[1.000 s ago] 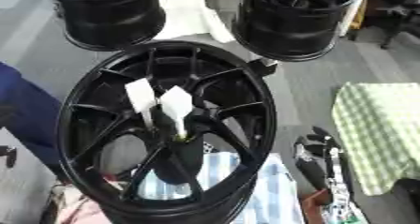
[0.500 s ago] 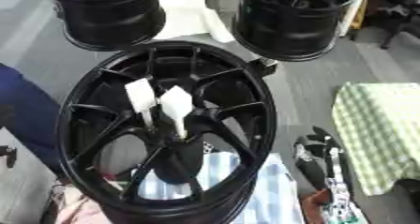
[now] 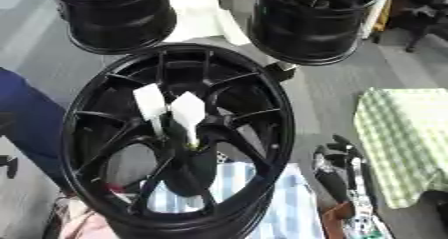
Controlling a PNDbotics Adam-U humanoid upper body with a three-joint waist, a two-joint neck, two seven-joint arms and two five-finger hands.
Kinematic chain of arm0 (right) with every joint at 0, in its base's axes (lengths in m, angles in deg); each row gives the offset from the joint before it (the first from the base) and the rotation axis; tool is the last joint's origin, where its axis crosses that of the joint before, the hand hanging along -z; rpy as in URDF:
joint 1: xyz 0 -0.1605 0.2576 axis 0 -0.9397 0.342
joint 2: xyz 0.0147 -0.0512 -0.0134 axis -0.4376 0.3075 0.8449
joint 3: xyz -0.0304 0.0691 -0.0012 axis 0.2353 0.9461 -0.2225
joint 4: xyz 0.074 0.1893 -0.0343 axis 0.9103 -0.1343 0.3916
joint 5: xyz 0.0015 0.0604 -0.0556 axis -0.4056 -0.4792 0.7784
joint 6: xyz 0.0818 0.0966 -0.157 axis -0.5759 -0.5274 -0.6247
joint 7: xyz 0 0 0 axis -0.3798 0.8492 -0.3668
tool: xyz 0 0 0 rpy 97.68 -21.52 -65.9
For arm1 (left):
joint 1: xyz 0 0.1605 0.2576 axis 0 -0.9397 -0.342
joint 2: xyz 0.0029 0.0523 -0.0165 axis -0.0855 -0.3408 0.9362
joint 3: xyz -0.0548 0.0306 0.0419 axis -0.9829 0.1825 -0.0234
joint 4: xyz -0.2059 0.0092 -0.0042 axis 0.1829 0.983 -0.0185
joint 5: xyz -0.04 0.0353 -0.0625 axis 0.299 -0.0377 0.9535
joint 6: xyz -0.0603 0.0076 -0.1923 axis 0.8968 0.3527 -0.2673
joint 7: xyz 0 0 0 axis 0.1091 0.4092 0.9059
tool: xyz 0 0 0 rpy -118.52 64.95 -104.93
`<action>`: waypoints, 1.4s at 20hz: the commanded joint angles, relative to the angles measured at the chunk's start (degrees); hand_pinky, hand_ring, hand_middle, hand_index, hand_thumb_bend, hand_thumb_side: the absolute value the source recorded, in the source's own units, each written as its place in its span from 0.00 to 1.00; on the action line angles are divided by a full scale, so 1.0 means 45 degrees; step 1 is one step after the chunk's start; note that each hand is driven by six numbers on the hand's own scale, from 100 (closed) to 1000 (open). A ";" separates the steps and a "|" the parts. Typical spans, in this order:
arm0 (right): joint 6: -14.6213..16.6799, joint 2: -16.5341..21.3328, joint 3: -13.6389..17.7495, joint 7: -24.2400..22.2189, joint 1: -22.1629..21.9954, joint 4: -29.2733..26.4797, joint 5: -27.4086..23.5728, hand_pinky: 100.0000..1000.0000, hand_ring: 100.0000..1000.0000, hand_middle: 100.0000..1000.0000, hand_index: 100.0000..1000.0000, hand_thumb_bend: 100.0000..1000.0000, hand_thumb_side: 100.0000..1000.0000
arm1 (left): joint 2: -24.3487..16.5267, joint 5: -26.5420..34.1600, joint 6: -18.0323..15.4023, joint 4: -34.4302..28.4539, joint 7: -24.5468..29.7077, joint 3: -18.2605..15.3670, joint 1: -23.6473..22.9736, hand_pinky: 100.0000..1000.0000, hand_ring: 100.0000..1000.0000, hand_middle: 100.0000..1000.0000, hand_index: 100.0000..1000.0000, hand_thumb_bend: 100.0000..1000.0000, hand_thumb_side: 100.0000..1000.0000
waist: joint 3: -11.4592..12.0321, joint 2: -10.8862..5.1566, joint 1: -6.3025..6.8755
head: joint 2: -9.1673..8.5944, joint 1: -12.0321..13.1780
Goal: Pull the pin out of the wheel hub.
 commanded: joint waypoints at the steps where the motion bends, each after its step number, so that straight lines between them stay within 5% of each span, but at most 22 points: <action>1: 0.0010 0.0169 0.0042 -0.0028 0.0114 -0.0143 0.0094 0.71 0.65 0.69 0.87 0.03 0.37 | -0.0203 0.0106 -0.0038 -0.0282 0.0008 -0.0104 0.0132 0.13 1.00 0.90 0.89 0.00 0.80 | -0.0015 -0.0123 0.0033 | -0.0032 -0.0007; 7: 0.0006 0.0175 0.0031 -0.0032 0.0137 -0.0126 0.0110 0.71 0.65 0.69 0.87 0.04 0.37 | -0.0194 0.0127 -0.0021 -0.0275 0.0032 -0.0100 0.0123 0.26 1.00 0.90 0.90 0.00 0.80 | -0.0049 -0.0132 0.0053 | -0.0032 -0.0026; 19: 0.0011 0.0170 0.0021 -0.0040 0.0170 -0.0114 0.0146 0.71 0.65 0.69 0.87 0.04 0.37 | -0.0539 0.0493 -0.0191 -0.0419 0.0023 -0.0198 0.0354 0.37 1.00 0.91 0.90 0.00 0.74 | -0.0094 -0.0116 0.0087 | -0.0032 -0.0083; 20: 0.0012 0.0175 0.0021 -0.0038 0.0170 -0.0109 0.0142 0.71 0.65 0.69 0.87 0.04 0.37 | -0.0714 0.0658 -0.0278 -0.0471 0.0030 -0.0215 0.0446 0.39 0.94 0.90 0.90 0.00 0.70 | -0.0095 -0.0124 0.0096 | -0.0032 -0.0096; 21: 0.0014 0.0183 0.0019 -0.0037 0.0167 -0.0103 0.0140 0.71 0.65 0.69 0.87 0.04 0.37 | -0.0960 0.0887 -0.0411 -0.0534 0.0053 -0.0228 0.0565 0.39 0.49 0.88 0.90 0.00 0.66 | -0.0098 -0.0135 0.0111 | -0.0032 -0.0109; 22: 0.0017 0.0195 0.0018 -0.0037 0.0163 -0.0098 0.0141 0.71 0.65 0.69 0.87 0.04 0.37 | -0.1333 0.1214 -0.0631 -0.0635 0.0115 -0.0229 0.0744 0.39 0.61 0.87 0.90 0.00 0.63 | -0.0104 -0.0148 0.0134 | -0.0032 -0.0125; 23: 0.0020 0.0207 0.0017 -0.0036 0.0160 -0.0092 0.0142 0.71 0.65 0.69 0.87 0.04 0.37 | -0.1710 0.1582 -0.0882 -0.0705 0.0200 -0.0235 0.0905 0.39 1.00 0.86 0.90 0.00 0.56 | -0.0110 -0.0159 0.0156 | -0.0032 -0.0143; 28: 0.0046 0.0317 -0.0011 -0.0042 0.0152 -0.0066 0.0167 0.71 0.65 0.69 0.87 0.04 0.37 | -0.4838 0.3770 -0.3267 -0.0906 0.1055 -0.0107 0.2218 0.39 1.00 0.82 0.91 0.00 0.38 | -0.0204 -0.0231 0.0354 | -0.0032 -0.0280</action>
